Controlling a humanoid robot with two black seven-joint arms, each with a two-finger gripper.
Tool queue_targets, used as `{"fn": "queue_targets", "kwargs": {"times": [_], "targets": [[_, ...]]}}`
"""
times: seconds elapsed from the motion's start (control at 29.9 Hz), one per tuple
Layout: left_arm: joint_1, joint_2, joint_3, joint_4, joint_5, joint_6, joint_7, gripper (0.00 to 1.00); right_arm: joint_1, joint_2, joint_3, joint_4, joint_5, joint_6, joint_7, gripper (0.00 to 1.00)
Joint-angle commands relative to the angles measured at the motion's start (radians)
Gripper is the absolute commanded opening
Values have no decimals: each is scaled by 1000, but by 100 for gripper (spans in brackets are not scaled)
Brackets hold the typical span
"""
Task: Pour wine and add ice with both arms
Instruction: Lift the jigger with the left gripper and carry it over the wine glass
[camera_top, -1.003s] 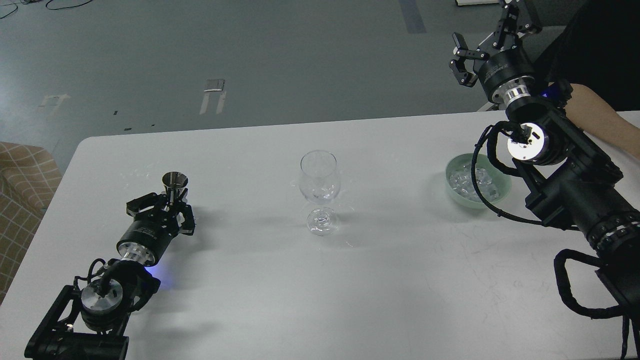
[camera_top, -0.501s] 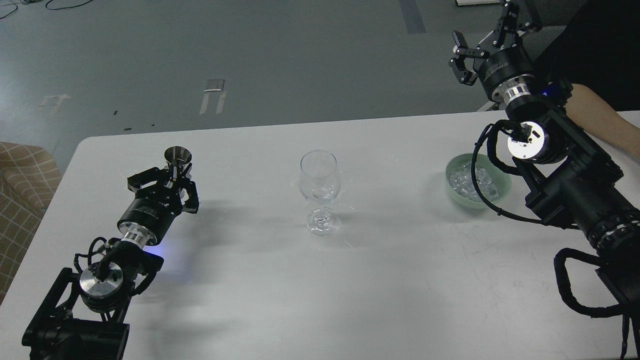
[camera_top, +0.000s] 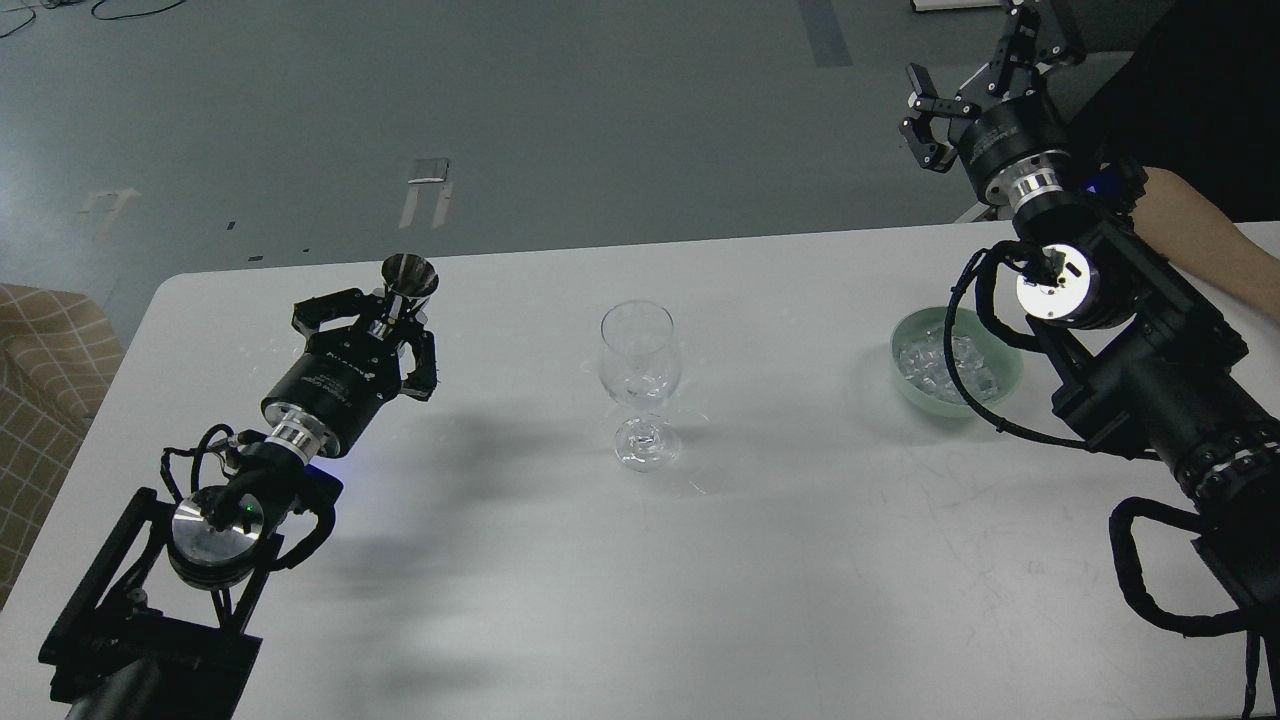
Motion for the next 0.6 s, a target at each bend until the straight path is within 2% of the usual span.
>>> {"fn": "queue_targets", "kwargs": {"times": [0.0, 0.23, 0.37, 0.57], "targets": [[0, 3, 25, -52, 9, 46, 10, 3, 0, -5, 0, 0, 0, 0, 0, 100], [-1, -10, 33, -153, 42, 119, 53, 3, -2, -7, 0, 0, 0, 0, 0, 100], [-3, -14, 35, -187, 44, 138, 56, 3, -2, -7, 0, 0, 0, 0, 0, 100], [-44, -7, 108, -209, 65, 185, 54, 3, -2, -7, 2, 0, 0, 0, 0, 100]]}}
